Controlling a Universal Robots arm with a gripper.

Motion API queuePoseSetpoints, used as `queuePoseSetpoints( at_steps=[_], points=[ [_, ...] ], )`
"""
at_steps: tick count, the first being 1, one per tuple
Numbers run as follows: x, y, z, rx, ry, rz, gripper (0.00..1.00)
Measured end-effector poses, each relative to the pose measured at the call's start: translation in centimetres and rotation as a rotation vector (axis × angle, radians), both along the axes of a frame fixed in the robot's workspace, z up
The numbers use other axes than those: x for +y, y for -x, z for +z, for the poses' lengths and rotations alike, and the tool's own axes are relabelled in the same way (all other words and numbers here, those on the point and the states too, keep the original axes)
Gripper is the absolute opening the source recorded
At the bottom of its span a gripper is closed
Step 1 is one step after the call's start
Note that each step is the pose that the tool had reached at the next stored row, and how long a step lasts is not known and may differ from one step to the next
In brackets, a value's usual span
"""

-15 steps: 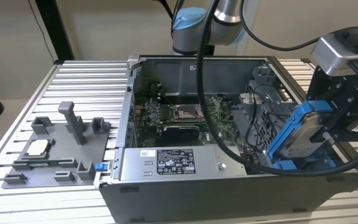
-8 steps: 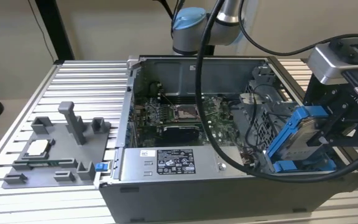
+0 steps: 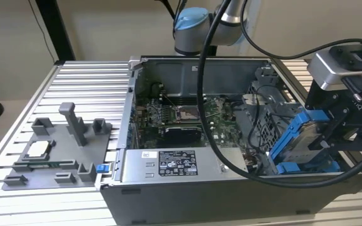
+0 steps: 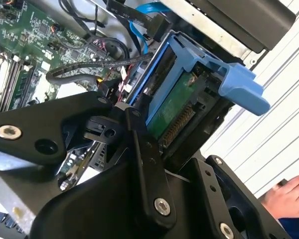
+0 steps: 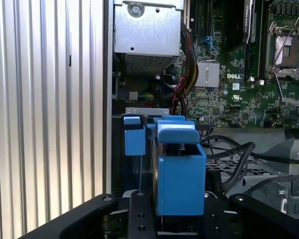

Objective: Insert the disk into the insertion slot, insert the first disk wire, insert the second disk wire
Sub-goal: 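Insert the disk into the insertion slot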

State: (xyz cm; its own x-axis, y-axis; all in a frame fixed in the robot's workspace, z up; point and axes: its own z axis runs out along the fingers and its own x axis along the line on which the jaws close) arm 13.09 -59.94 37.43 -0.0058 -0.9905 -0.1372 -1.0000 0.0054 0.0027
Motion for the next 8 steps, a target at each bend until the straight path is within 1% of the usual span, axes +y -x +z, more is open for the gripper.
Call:
queuePoseSetpoints(
  at_steps=[1,3,4,8],
  points=[
    [0.0,0.0,0.0,0.0,0.0003,0.0,1.0],
    [-0.01,0.0,0.05,0.0,0.0002,0.0,1.0],
    [-0.01,0.0,0.23,0.0,0.0002,0.0,1.0],
    [-0.01,0.0,1.96,0.0004,0.0005,0.0,1.0]
  ],
)
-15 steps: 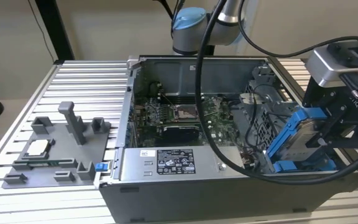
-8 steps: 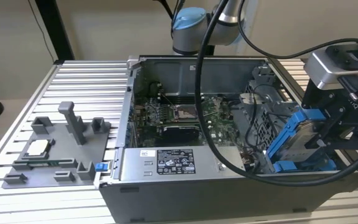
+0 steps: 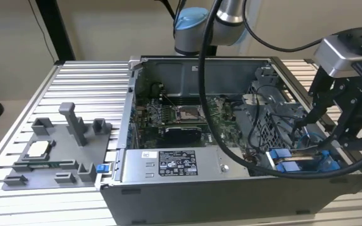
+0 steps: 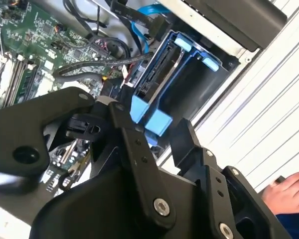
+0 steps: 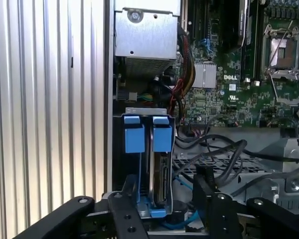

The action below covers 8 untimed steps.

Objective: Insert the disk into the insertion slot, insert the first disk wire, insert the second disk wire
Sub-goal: 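Insert the disk into the insertion slot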

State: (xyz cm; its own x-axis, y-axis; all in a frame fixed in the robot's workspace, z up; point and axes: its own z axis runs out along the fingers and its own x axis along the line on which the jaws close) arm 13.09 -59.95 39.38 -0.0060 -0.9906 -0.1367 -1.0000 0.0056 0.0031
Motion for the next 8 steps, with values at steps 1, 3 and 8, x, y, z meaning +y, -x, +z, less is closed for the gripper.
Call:
queuePoseSetpoints(
  at_steps=[1,3,8],
  points=[
    [0.01,0.0,0.28,0.0001,0.0,0.0,1.0],
    [0.24,0.0,0.4,0.0001,-0.0001,0.0,1.0],
    [2.26,0.6,0.32,-0.0032,0.0105,0.0,1.0]
  ],
)
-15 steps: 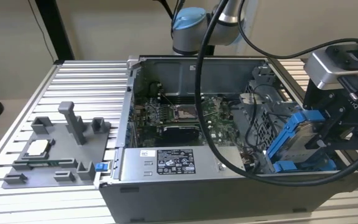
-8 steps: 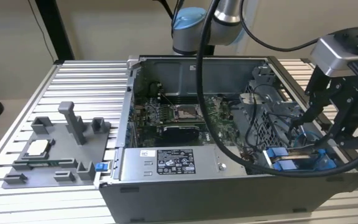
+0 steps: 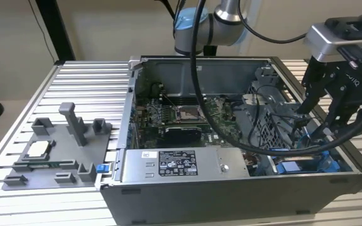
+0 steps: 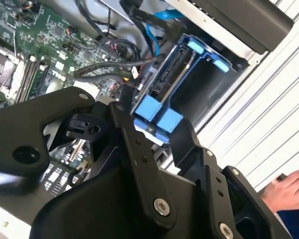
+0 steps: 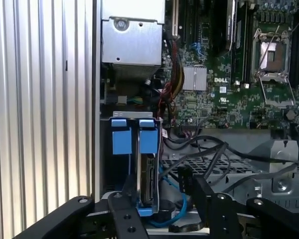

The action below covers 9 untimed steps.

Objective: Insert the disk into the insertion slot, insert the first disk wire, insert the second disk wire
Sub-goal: 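Insert the disk into the insertion slot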

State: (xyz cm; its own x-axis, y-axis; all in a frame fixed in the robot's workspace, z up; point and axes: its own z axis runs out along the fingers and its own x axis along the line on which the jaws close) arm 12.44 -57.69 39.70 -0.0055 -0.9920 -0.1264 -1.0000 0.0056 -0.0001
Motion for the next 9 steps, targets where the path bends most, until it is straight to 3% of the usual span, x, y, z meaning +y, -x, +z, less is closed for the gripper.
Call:
queuePoseSetpoints(
  at_steps=[4,7,9],
  points=[
    [1.54,0.2,-0.24,-0.0055,0.0289,0.0,1.0],
    [2.46,0.3,-0.35,-0.0133,0.0672,0.0,1.0],
    [2.8,0.4,-0.41,-0.0201,0.0939,0.0,1.0]
  ],
)
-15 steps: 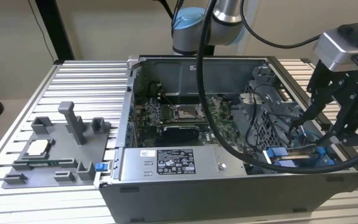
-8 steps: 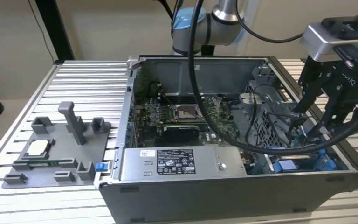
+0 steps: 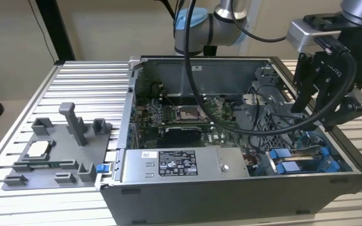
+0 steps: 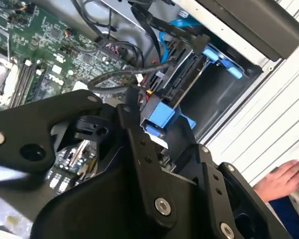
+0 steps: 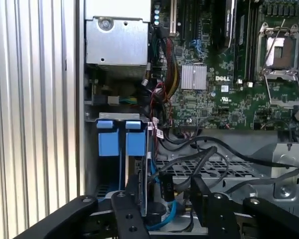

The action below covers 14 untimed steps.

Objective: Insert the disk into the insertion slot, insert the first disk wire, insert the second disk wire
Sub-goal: 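Insert the disk into the insertion slot, then insert the first disk wire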

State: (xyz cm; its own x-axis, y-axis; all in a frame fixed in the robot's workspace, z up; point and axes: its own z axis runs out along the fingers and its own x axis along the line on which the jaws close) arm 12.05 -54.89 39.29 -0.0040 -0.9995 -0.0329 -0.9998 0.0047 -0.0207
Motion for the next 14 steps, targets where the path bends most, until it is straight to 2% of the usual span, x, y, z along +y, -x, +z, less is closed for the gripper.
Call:
queuePoseSetpoints(
  at_steps=[2,3,4,9,12,14],
  points=[
    [0.05,0.03,-0.04,-0.005,0.0288,0.0,1.0],
    [0.05,0.05,-0.06,-0.007,0.0401,0.0,1.0],
    [0.06,0.07,-0.12,-0.0112,0.0456,0.0,1.0],
    [0.3,0.38,-0.6,-0.0357,0.0474,-0.001,1.0],
    [0.4,0.49,-0.74,-0.0461,0.0473,-0.001,1.0],
    [0.44,0.57,-0.86,-0.061,0.0473,-0.001,1.0]
  ],
)
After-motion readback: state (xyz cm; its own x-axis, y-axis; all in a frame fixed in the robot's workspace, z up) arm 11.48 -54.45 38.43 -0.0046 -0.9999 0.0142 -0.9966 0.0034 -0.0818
